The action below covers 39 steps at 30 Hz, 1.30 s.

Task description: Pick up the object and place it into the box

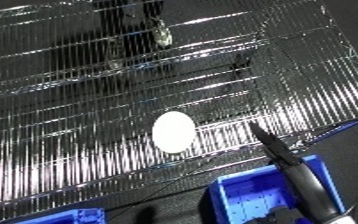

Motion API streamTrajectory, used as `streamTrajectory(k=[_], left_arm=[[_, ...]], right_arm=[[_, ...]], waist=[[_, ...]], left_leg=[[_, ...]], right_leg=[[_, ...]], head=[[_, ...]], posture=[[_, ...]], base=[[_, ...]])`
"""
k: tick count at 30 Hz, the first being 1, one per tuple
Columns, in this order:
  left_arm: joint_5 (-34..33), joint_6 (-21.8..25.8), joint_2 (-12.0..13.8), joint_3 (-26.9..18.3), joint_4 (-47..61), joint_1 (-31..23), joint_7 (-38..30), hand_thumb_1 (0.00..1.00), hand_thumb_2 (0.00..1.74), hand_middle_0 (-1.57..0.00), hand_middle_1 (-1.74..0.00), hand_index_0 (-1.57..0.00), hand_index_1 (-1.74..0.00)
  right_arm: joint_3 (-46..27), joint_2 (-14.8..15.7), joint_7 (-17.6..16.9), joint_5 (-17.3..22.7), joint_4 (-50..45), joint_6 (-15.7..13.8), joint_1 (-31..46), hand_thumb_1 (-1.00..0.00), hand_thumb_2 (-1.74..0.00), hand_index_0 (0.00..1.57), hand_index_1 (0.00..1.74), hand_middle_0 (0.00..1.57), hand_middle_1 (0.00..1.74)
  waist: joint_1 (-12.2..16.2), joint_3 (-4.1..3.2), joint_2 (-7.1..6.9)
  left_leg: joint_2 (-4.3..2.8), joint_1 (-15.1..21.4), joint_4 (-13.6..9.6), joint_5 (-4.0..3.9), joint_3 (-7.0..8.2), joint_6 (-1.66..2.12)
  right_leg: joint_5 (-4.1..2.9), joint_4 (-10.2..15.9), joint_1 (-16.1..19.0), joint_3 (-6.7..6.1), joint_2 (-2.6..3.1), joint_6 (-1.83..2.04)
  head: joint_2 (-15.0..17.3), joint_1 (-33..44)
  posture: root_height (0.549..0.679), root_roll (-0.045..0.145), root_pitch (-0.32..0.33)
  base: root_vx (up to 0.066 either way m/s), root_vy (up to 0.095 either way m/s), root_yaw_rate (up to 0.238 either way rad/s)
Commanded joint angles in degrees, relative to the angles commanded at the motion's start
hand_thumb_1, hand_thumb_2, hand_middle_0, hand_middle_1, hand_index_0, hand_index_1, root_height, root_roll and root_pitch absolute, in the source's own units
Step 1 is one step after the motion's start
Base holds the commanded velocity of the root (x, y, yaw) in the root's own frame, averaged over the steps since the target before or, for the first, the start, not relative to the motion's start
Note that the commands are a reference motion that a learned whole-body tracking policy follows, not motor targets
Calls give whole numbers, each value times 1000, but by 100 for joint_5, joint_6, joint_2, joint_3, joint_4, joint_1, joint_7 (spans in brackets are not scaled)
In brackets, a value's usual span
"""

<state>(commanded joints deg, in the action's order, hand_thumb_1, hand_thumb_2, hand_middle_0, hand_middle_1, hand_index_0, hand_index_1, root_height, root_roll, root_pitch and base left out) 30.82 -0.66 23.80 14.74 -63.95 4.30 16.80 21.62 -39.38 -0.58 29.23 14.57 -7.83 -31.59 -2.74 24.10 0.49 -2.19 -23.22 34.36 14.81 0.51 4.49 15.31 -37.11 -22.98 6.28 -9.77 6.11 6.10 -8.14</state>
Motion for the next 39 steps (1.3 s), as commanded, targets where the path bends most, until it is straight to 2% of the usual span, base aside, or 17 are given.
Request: streamTrajectory(k=[4,8,14,24,29,39], left_arm=[[33,10,-27,66,44,6,-5,0,0,0,0,0,0],[79,29,-55,140,69,-2,-9,0,0,0,0,0,0],[142,54,-86,192,125,-14,-12,0,0,0,0,0,0],[197,2,-81,217,263,-43,-7,0,0,0,0,0,0],[224,-18,-89,266,359,-37,-31,0,0,0,0,0,0],[363,12,-77,442,559,-32,-55,0,0,0,0,0,0]], right_arm=[[90,37,11,56,127,45,-257,0,0,0,0,0,0],[170,53,19,150,280,49,-520,0,0,0,0,0,0],[240,86,8,181,339,104,-815,0,0,0,0,0,0],[351,113,10,285,460,123,-1239,0,0,0,0,0,0],[411,121,14,382,568,115,-1486,0,0,0,0,0,0],[584,117,6,470,1034,96,-2144,0,0,0,0,0,0]], waist=[[-30,74,48],[-64,148,98],[-112,233,157],[-206,335,247],[-258,389,288],[-372,533,446]], left_leg=[[17,-250,258,65,-7,-22],[35,-436,467,124,-15,-36],[75,-594,629,166,-24,-50],[164,-722,797,223,-9,-81],[203,-776,842,234,-7,-107],[345,-1007,961,232,-12,-185]], right_leg=[[74,-288,-262,-17,10,-38],[136,-526,-467,-28,7,-67],[190,-735,-659,-49,6,-93],[235,-925,-806,-50,-21,-124],[236,-983,-875,-33,-44,-141],[222,-1155,-1140,-7,-87,-178]], head=[[-128,-115],[-123,-188],[19,-254],[92,-551],[41,-701],[-387,-1019]], posture=[[642,46,38],[637,48,44],[633,51,50],[630,57,54],[628,58,57],[624,62,72]], base=[[-16,3,35],[-2,17,25],[20,21,40],[38,25,42],[37,23,51],[15,32,36]])
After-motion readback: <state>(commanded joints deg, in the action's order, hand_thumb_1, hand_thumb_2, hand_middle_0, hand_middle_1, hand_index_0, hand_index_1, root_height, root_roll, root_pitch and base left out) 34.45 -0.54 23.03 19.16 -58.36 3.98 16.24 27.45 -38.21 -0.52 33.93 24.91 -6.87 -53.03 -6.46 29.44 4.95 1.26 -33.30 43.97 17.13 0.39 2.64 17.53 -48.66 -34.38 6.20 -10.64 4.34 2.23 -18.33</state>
